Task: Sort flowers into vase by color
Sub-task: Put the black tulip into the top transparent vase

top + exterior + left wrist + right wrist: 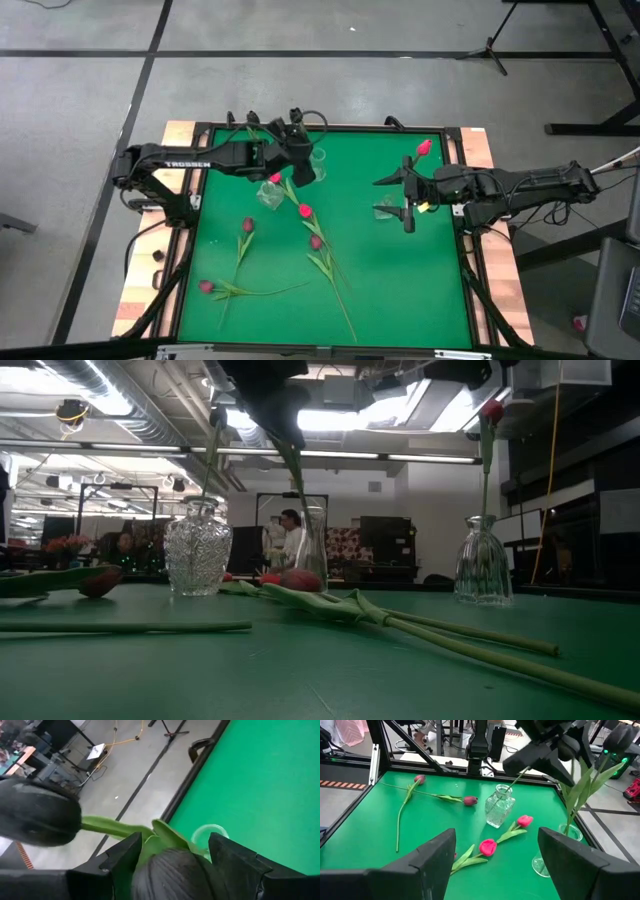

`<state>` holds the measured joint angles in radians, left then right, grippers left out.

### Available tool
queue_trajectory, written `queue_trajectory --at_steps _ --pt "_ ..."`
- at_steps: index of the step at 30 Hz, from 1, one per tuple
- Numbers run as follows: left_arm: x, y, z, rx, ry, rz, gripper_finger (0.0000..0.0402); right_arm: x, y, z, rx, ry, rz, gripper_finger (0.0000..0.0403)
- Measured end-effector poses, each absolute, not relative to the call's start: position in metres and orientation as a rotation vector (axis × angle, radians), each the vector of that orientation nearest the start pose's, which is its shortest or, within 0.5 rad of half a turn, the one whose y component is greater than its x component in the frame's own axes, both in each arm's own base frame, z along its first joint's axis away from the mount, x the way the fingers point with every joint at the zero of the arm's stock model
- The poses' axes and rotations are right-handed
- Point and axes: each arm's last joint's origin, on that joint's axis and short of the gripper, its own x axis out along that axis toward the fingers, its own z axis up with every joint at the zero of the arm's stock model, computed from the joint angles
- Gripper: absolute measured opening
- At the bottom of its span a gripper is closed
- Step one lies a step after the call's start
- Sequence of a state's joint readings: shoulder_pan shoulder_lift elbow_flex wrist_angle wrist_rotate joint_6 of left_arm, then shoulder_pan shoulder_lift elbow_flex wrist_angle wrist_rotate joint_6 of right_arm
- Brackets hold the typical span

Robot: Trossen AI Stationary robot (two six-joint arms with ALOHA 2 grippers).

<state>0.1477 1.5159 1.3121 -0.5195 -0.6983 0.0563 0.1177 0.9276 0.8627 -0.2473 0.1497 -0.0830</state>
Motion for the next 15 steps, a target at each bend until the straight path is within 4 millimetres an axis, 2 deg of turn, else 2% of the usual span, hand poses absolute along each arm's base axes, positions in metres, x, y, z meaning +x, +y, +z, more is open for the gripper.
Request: queue_trajectory --at_steps 8,15 --pt "0.3158 0.0557 0.3199 0.309 0.748 0.810 0.0228 0.1990 0.0166 0.3246 -0.147 0.364 -0.105 0.0282" --pt "0.3147 0.0560 0.3199 0.347 0.765 0.833 0.0228 0.1985 0.0156 0.3234 -0.152 0.377 -0.138 0.0282"
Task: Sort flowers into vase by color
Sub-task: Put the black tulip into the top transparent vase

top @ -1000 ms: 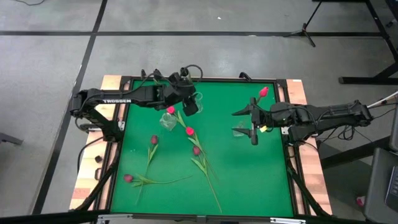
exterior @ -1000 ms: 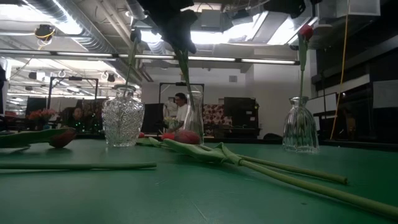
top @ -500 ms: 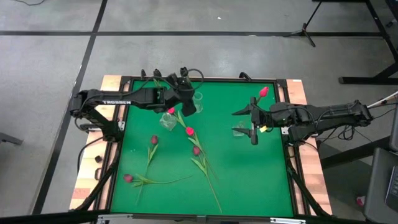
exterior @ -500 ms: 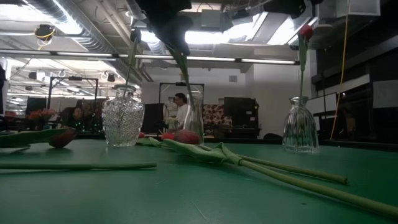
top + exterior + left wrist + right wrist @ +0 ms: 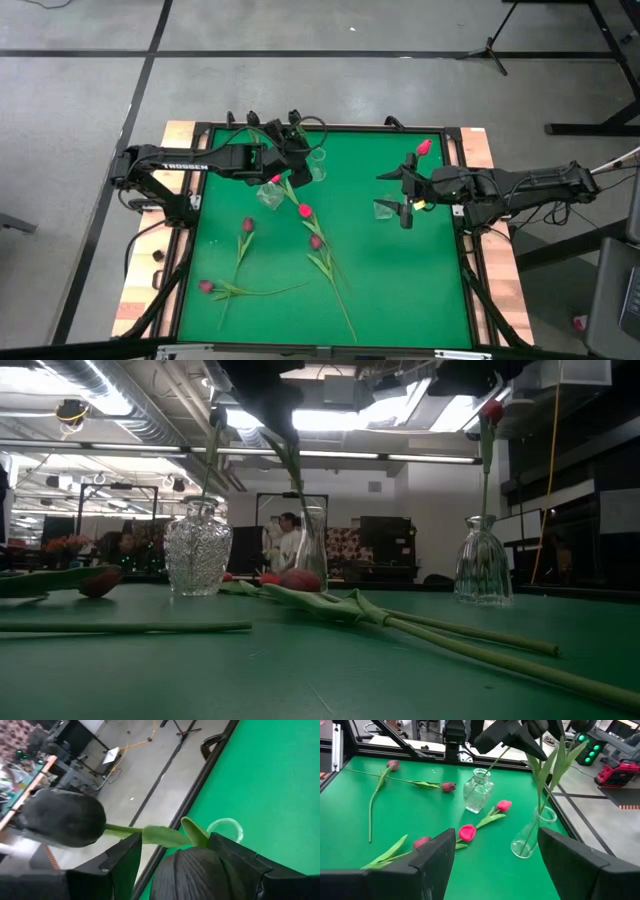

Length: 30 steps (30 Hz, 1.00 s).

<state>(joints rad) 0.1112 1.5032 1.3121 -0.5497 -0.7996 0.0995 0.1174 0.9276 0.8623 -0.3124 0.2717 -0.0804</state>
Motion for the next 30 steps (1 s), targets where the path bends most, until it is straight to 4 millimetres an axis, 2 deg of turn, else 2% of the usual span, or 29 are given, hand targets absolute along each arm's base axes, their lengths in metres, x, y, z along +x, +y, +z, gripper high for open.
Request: queue_trajectory --at_steps 6,14,22,30 --pt "0.313 0.058 0.321 0.396 0.773 0.908 0.0228 0.198 0.015 0.323 -0.152 0.383 -0.163 0.0282" --pt "0.315 0.055 0.318 0.335 0.785 0.765 0.0228 0.198 0.015 0.322 -0.141 0.397 -0.174 0.0282" --pt "0.307 0.053 0.311 0.351 0.897 0.732 0.0228 0.198 0.016 0.321 -0.132 0.402 -0.110 0.0282" --pt "0.302 0.059 0.308 0.352 0.952 0.745 0.0228 0.209 0.017 0.328 -0.163 0.297 -0.117 0.0282"
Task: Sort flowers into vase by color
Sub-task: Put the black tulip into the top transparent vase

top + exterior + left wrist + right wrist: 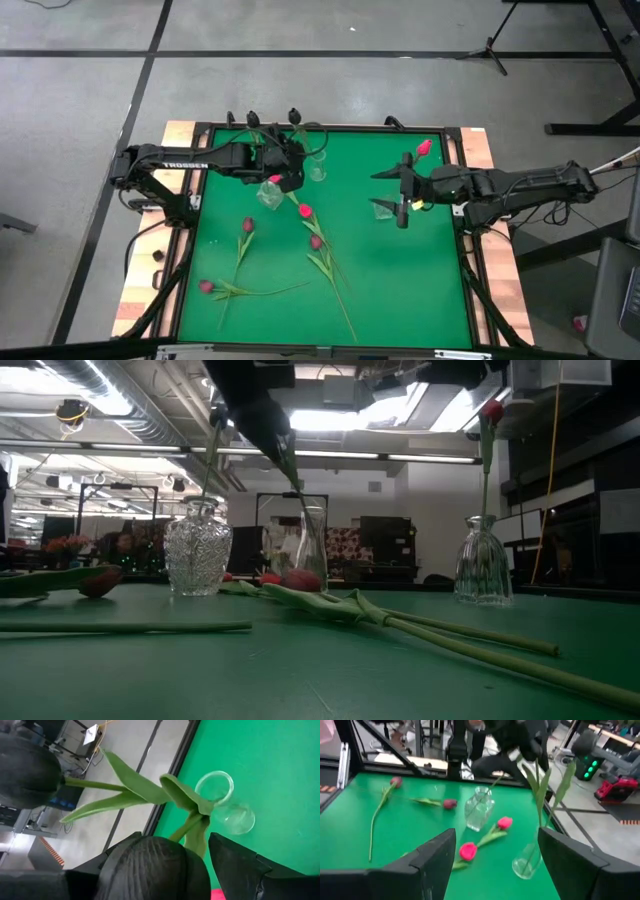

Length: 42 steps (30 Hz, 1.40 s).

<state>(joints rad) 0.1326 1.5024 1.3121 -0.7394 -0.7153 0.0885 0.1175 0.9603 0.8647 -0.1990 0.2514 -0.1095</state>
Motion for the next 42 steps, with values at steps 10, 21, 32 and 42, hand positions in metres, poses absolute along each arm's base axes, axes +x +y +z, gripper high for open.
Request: queue_trajectory --at_steps 10,21,32,42 --pt "0.301 0.059 0.306 0.343 0.967 0.726 0.0228 0.243 0.022 0.316 -0.207 0.262 -0.039 0.0282" --pt "0.297 0.058 0.310 0.351 0.976 0.721 0.0228 0.303 -0.030 0.288 -0.176 0.104 0.012 0.0282" --pt "0.289 0.058 0.319 0.341 0.944 0.721 0.0228 0.351 -0.064 0.255 -0.109 0.088 0.008 0.0282" --pt "0.290 0.060 0.320 0.307 0.928 0.711 0.0228 0.378 -0.069 0.252 -0.106 0.086 0.021 0.0282"
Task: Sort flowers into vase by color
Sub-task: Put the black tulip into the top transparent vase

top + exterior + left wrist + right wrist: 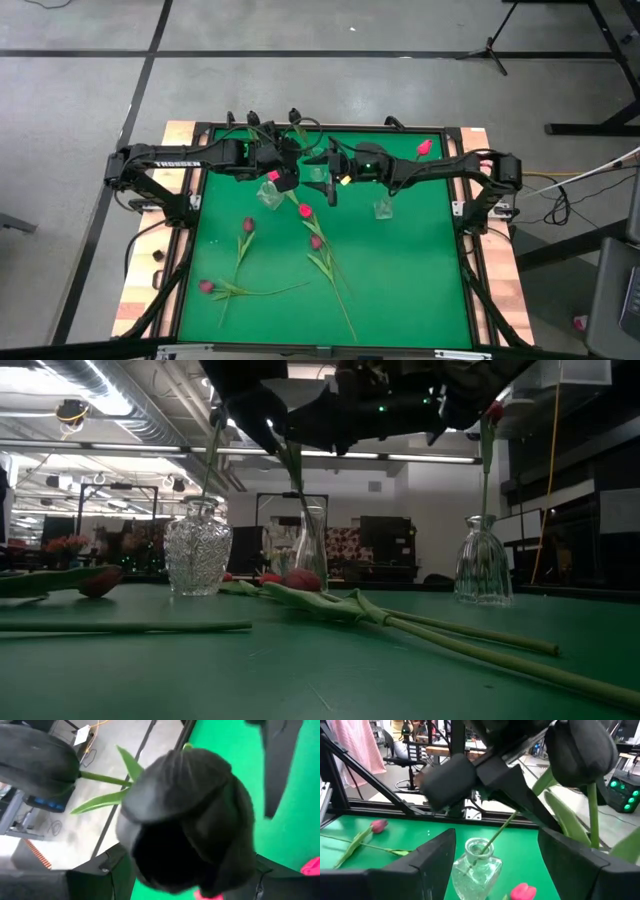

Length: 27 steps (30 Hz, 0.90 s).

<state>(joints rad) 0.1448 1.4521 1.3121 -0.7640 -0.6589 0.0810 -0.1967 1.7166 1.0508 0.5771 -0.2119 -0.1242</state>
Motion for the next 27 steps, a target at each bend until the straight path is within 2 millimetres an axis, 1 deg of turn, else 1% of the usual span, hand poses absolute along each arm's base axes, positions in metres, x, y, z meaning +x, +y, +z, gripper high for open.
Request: queue_trajectory --at_steps 6,10,18,22,27 --pt "0.291 0.059 0.320 0.298 0.915 0.697 0.0228 0.387 -0.072 0.251 -0.121 0.089 -0.013 0.0282" --pt "0.291 0.059 0.320 0.299 0.916 0.695 0.0228 0.387 -0.075 0.251 -0.161 0.095 -0.066 0.0282" --pt "0.293 0.052 0.320 0.309 0.913 0.673 0.0228 0.381 -0.099 0.252 -0.174 0.093 -0.165 0.0282" --pt "0.293 0.049 0.320 0.296 0.905 0.672 0.0228 0.379 -0.109 0.254 -0.147 0.074 -0.191 0.0282" --pt "0.294 0.039 0.319 0.270 0.889 0.662 0.0228 0.379 -0.108 0.254 -0.150 0.070 -0.189 0.0282"
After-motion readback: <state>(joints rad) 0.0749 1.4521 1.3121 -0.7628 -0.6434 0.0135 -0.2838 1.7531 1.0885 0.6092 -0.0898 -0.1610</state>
